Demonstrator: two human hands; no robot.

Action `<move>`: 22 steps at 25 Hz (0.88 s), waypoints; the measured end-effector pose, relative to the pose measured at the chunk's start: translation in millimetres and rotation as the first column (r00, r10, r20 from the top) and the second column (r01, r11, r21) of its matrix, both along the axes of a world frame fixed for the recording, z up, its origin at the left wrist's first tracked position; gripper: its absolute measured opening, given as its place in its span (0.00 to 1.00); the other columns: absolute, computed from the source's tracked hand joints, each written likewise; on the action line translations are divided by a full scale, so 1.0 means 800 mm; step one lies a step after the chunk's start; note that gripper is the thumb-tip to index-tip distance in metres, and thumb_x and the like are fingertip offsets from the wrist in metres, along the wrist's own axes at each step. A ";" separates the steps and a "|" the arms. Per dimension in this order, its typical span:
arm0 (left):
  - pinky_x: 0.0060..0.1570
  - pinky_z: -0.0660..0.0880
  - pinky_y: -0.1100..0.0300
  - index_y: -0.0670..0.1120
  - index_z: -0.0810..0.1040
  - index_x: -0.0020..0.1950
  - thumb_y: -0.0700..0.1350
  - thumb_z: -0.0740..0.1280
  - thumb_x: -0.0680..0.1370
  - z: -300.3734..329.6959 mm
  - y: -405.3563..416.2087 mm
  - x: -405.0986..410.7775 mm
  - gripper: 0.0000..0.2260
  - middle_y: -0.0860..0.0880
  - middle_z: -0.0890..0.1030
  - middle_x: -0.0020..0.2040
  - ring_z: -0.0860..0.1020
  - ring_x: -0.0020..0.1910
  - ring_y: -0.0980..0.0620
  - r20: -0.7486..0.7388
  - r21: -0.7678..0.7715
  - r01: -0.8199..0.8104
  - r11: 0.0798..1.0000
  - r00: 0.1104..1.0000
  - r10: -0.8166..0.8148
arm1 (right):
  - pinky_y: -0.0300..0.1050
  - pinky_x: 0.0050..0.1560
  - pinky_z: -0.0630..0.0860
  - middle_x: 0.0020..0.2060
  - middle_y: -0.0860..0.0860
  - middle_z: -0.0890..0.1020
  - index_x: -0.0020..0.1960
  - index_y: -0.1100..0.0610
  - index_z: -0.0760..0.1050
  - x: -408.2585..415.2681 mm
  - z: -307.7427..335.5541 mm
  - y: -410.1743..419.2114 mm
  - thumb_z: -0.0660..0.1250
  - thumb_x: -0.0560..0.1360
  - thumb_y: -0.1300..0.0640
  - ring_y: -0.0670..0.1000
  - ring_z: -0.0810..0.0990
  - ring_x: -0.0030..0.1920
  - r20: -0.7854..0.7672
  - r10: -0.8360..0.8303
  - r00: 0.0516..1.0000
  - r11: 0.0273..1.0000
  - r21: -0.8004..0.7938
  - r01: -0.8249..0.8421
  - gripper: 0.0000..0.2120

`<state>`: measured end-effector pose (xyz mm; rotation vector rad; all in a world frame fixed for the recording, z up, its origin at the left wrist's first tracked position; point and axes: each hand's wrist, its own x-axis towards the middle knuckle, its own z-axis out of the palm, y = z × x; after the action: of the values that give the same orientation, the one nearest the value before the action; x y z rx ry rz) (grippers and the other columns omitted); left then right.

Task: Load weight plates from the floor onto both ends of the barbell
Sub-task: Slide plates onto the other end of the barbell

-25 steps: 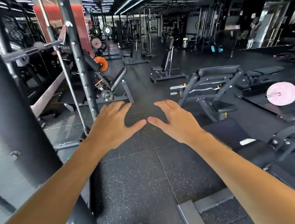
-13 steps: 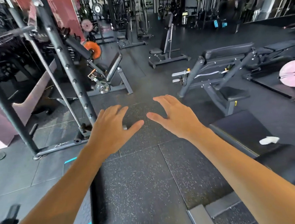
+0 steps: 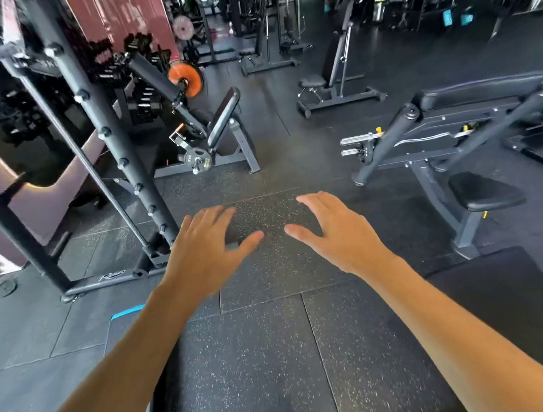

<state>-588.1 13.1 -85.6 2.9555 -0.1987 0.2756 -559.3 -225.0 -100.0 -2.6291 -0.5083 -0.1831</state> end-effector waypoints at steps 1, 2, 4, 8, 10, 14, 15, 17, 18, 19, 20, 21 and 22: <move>0.76 0.59 0.46 0.49 0.65 0.78 0.74 0.48 0.75 -0.001 -0.004 0.020 0.40 0.51 0.68 0.76 0.64 0.75 0.49 0.001 0.012 -0.009 1.000 1.000 0.009 | 0.51 0.69 0.68 0.74 0.47 0.68 0.77 0.50 0.62 0.021 0.000 -0.005 0.53 0.78 0.30 0.47 0.62 0.76 -0.007 0.010 1.000 1.000 0.002 -0.010 0.35; 0.75 0.58 0.47 0.50 0.65 0.78 0.74 0.48 0.75 -0.003 -0.007 0.041 0.40 0.51 0.68 0.76 0.65 0.75 0.50 0.005 0.018 -0.019 1.000 1.000 0.019 | 0.51 0.69 0.68 0.74 0.47 0.68 0.77 0.50 0.62 0.044 -0.001 -0.010 0.53 0.78 0.30 0.47 0.62 0.76 -0.019 0.026 0.999 1.000 0.007 -0.026 0.35; 0.76 0.57 0.47 0.49 0.66 0.77 0.76 0.47 0.75 -0.005 -0.010 0.079 0.41 0.51 0.69 0.75 0.65 0.75 0.50 0.022 0.029 -0.032 0.999 0.999 0.031 | 0.51 0.70 0.67 0.75 0.47 0.67 0.77 0.50 0.61 0.083 -0.005 -0.016 0.53 0.78 0.29 0.47 0.61 0.77 -0.035 0.053 0.998 0.999 0.009 -0.052 0.36; 0.77 0.58 0.45 0.49 0.67 0.77 0.76 0.45 0.73 -0.012 -0.015 0.165 0.43 0.49 0.70 0.75 0.65 0.75 0.49 0.034 0.018 -0.048 0.999 0.998 0.047 | 0.52 0.70 0.66 0.76 0.45 0.66 0.78 0.49 0.61 0.171 -0.018 -0.022 0.53 0.77 0.29 0.46 0.61 0.77 -0.058 0.069 0.996 0.998 -0.003 -0.069 0.36; 0.77 0.57 0.45 0.48 0.67 0.77 0.76 0.46 0.73 -0.017 -0.019 0.209 0.43 0.49 0.69 0.75 0.65 0.76 0.49 0.041 0.024 -0.045 0.999 0.998 0.044 | 0.53 0.70 0.66 0.75 0.45 0.65 0.78 0.48 0.61 0.220 -0.024 -0.022 0.54 0.77 0.29 0.46 0.61 0.77 -0.069 0.079 0.994 0.997 0.004 -0.079 0.36; 0.77 0.58 0.45 0.49 0.65 0.78 0.76 0.45 0.73 -0.040 -0.016 0.325 0.44 0.49 0.68 0.76 0.64 0.76 0.49 0.020 0.046 -0.061 0.997 0.998 0.060 | 0.54 0.71 0.64 0.76 0.45 0.65 0.78 0.48 0.61 0.341 -0.040 -0.016 0.54 0.77 0.29 0.46 0.59 0.77 -0.081 0.103 0.991 0.994 -0.017 -0.105 0.35; 0.77 0.57 0.45 0.49 0.65 0.78 0.76 0.45 0.73 -0.048 -0.014 0.359 0.44 0.49 0.68 0.76 0.64 0.76 0.49 0.022 0.056 -0.059 0.997 0.998 0.057 | 0.54 0.71 0.64 0.76 0.44 0.65 0.77 0.48 0.61 0.375 -0.045 -0.014 0.54 0.77 0.29 0.46 0.60 0.77 -0.075 0.104 0.992 0.994 -0.023 -0.106 0.35; 0.78 0.55 0.45 0.49 0.65 0.78 0.77 0.45 0.73 -0.059 -0.010 0.438 0.44 0.49 0.68 0.76 0.64 0.76 0.49 0.029 0.044 -0.055 0.998 0.998 0.054 | 0.51 0.69 0.65 0.75 0.44 0.65 0.77 0.47 0.61 0.453 -0.048 -0.009 0.55 0.78 0.30 0.45 0.61 0.76 -0.069 0.095 0.993 0.995 -0.016 -0.096 0.34; 0.78 0.55 0.45 0.49 0.65 0.78 0.77 0.45 0.73 -0.059 -0.007 0.477 0.45 0.49 0.68 0.76 0.64 0.76 0.49 0.018 0.029 -0.058 0.998 0.998 0.057 | 0.49 0.67 0.65 0.75 0.44 0.65 0.77 0.47 0.61 0.491 -0.044 -0.008 0.55 0.78 0.30 0.45 0.62 0.76 -0.090 0.084 0.992 0.996 -0.005 -0.085 0.34; 0.78 0.55 0.45 0.48 0.65 0.78 0.77 0.44 0.73 -0.056 -0.006 0.513 0.45 0.49 0.68 0.76 0.64 0.76 0.49 0.022 0.017 -0.064 0.998 0.998 0.063 | 0.46 0.65 0.65 0.75 0.44 0.65 0.77 0.47 0.61 0.528 -0.039 -0.007 0.55 0.78 0.30 0.45 0.62 0.76 -0.103 0.083 0.991 0.997 0.006 -0.083 0.33; 0.78 0.55 0.45 0.48 0.65 0.78 0.77 0.44 0.72 -0.053 -0.007 0.548 0.45 0.49 0.68 0.76 0.64 0.77 0.49 0.029 0.016 -0.070 0.997 0.997 0.069 | 0.44 0.63 0.65 0.75 0.43 0.66 0.77 0.47 0.62 0.563 -0.033 -0.007 0.56 0.78 0.31 0.44 0.62 0.75 -0.106 0.095 0.990 0.995 0.002 -0.095 0.33; 0.78 0.55 0.45 0.49 0.64 0.79 0.77 0.43 0.73 -0.049 -0.007 0.581 0.45 0.49 0.67 0.77 0.64 0.77 0.49 0.035 0.023 -0.072 0.997 0.997 0.071 | 0.44 0.63 0.65 0.75 0.44 0.66 0.77 0.47 0.62 0.597 -0.028 -0.007 0.56 0.78 0.31 0.44 0.63 0.75 -0.102 0.103 0.989 0.995 -0.005 -0.104 0.33; 0.78 0.55 0.45 0.49 0.63 0.79 0.77 0.43 0.73 -0.046 -0.009 0.622 0.45 0.49 0.66 0.77 0.63 0.77 0.50 0.037 0.027 -0.070 0.997 0.997 0.069 | 0.45 0.64 0.65 0.75 0.44 0.66 0.77 0.48 0.61 0.638 -0.023 -0.007 0.56 0.78 0.31 0.44 0.63 0.75 -0.086 0.109 0.990 0.994 -0.004 -0.110 0.34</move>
<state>-90.3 6.1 -122.3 2.9909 -0.1049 0.3386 -49.0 -230.8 -118.0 -2.5957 -0.6226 -0.0329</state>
